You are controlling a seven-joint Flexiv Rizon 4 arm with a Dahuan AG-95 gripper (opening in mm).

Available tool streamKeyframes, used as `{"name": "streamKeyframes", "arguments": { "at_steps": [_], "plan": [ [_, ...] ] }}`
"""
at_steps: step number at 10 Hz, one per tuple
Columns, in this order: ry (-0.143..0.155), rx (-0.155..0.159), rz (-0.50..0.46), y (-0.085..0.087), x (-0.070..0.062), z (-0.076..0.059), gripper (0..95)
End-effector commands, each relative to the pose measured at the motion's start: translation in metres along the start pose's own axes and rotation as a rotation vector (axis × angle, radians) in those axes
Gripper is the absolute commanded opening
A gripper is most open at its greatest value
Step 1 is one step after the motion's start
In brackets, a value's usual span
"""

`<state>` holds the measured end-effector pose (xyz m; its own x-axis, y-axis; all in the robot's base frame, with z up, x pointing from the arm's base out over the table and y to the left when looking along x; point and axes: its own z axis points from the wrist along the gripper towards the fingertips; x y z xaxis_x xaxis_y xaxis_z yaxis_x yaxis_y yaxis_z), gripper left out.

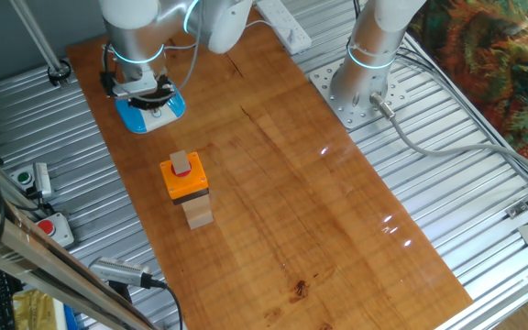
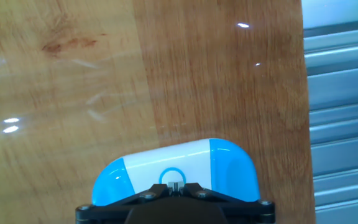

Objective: Turn off the desk lamp by pressing the button

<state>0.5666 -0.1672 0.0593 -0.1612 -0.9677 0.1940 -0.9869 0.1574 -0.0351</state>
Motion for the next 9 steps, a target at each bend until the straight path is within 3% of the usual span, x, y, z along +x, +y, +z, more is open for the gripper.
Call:
{"name": "streamKeyframes", "arguments": {
  "at_steps": [1,5,9],
  "plan": [
    [-0.018,-0.052,0.152,0.0,0.003,-0.015,0.0],
    [-0.081,-0.118,0.622,0.001,-0.006,-0.045,0.0],
    [-0.079,-0.159,1.047,0.005,-0.044,-0.083,0.0]
  ]
}}
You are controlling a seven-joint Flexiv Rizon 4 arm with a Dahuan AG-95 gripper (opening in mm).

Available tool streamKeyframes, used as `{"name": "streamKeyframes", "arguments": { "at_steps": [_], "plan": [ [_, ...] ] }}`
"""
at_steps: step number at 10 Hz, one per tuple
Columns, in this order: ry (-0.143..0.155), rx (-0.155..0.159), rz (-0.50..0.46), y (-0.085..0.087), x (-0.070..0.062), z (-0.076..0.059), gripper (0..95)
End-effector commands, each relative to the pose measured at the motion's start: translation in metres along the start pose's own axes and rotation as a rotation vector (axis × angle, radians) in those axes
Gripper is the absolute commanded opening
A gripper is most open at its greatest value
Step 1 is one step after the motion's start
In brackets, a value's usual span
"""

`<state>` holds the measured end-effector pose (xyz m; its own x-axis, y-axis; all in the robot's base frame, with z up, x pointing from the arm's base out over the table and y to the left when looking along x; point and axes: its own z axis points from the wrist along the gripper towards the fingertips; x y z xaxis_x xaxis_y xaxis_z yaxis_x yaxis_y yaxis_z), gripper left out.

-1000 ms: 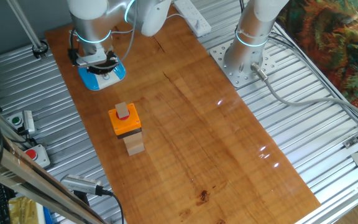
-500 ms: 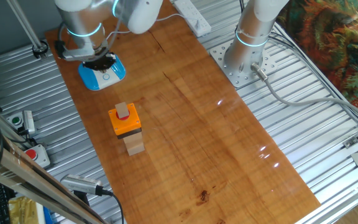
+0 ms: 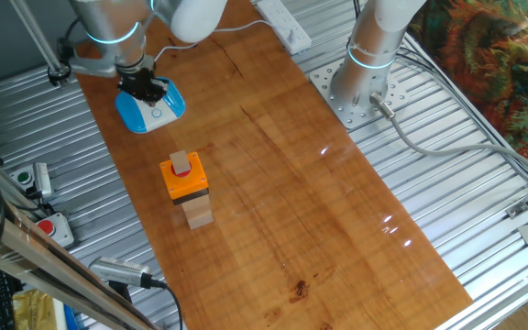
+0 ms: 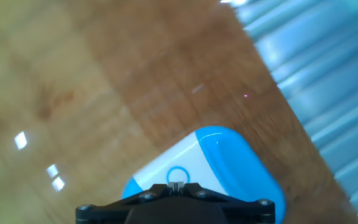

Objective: Turn off the desk lamp by pressing the button

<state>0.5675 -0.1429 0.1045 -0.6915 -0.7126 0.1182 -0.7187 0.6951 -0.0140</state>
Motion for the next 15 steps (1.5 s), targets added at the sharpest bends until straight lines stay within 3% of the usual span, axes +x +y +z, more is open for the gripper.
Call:
{"name": "streamKeyframes", "arguments": {
  "at_steps": [1,2,4,7,12,15],
  "plan": [
    [-0.037,-0.043,0.492,0.028,-0.027,-0.035,0.0],
    [-0.046,-0.065,0.594,0.04,-0.036,-0.045,0.0],
    [-0.06,-0.088,0.704,0.055,-0.047,-0.056,0.0],
    [-0.075,-0.087,0.849,0.075,-0.06,-0.063,0.0],
    [-0.147,-0.066,0.914,0.083,-0.064,-0.062,0.0],
    [-0.143,-0.062,0.909,0.085,-0.062,-0.061,0.0]
  ]
}}
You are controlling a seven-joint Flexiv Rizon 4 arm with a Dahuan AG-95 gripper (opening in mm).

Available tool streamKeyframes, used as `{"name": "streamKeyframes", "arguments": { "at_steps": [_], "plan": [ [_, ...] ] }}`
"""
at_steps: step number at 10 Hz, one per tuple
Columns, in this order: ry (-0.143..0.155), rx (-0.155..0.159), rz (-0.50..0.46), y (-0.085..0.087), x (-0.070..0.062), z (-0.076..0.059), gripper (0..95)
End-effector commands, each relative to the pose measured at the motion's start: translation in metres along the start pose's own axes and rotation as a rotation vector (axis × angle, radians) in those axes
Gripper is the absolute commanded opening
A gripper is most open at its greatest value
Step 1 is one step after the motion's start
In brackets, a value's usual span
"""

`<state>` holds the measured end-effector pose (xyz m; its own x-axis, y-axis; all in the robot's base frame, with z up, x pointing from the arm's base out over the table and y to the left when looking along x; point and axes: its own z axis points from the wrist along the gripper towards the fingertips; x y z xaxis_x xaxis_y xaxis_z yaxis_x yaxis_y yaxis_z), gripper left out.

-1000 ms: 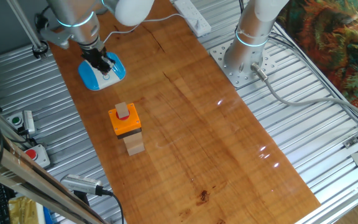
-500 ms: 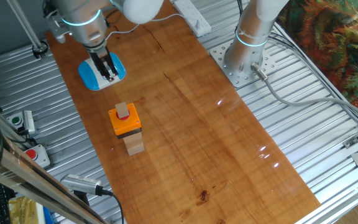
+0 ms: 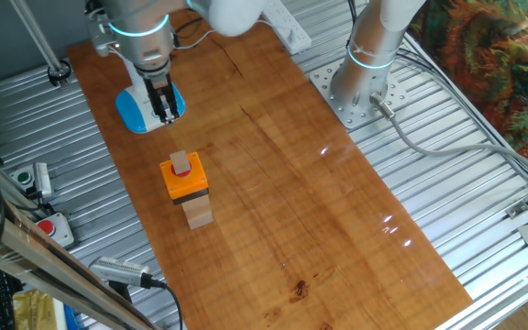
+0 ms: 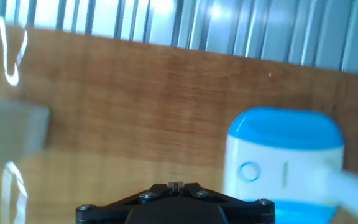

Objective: Turn off the desk lamp by pressing the button

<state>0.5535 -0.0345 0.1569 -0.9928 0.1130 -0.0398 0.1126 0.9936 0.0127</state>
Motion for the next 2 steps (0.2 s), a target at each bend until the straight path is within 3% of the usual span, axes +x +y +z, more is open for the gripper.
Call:
{"name": "streamKeyframes", "arguments": {
  "at_steps": [1,2],
  "plan": [
    [0.004,0.0,-0.007,0.0005,-0.0005,0.0005,0.0],
    [0.005,-0.001,-0.008,0.0006,-0.0004,0.0006,0.0]
  ]
}}
